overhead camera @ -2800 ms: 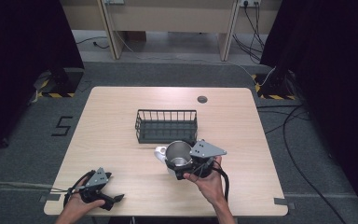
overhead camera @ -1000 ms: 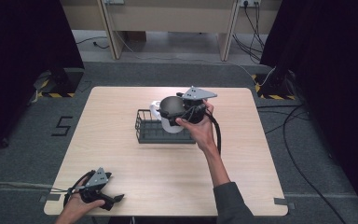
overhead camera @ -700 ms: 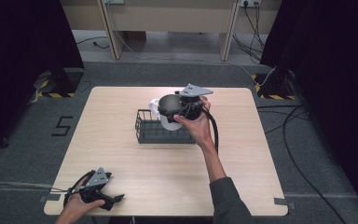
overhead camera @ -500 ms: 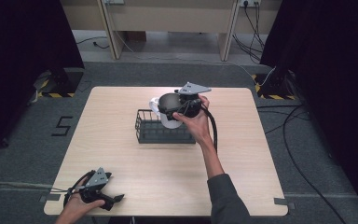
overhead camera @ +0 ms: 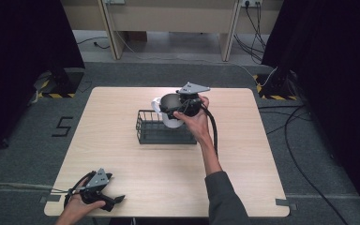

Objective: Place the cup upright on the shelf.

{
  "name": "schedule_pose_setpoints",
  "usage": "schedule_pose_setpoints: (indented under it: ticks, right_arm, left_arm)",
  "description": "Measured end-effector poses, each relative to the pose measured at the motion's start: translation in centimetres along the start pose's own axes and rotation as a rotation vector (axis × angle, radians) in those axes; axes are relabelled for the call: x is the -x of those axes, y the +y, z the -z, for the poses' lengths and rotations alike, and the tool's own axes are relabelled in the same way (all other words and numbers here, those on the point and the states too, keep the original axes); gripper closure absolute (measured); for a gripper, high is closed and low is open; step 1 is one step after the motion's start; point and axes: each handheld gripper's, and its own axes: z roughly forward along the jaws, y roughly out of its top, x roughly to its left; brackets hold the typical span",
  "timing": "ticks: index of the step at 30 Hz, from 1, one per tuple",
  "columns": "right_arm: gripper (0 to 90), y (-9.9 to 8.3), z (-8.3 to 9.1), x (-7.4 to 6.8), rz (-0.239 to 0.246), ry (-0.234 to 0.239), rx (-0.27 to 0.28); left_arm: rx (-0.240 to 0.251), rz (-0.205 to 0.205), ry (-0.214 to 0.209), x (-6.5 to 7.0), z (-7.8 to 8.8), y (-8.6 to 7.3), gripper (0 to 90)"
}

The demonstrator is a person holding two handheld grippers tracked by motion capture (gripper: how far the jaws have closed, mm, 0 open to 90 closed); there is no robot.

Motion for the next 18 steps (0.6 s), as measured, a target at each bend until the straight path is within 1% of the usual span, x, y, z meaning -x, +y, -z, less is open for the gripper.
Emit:
schedule_pose_setpoints:
  ticks: [6, 11, 18]
  right_arm:
    - [6.4, -0.3, -0.4, 0.1, 0.001, -0.007, -0.014]
    - [6.4, -0.8, -0.9, 0.2, 0.011, -0.015, -0.039]
    - [6.4, -1.3, -1.5, 0.2, 0.017, -0.012, -0.057]
  left_arm:
    - [0.0, 0.0, 0.0, 0.0, 0.0, 0.0, 0.0]
    - [0.0, 0.0, 0.0, 0.0, 0.0, 0.0, 0.0]
    - [0.0, 0.0, -0.001, 0.0, 0.0, 0.0, 0.0]
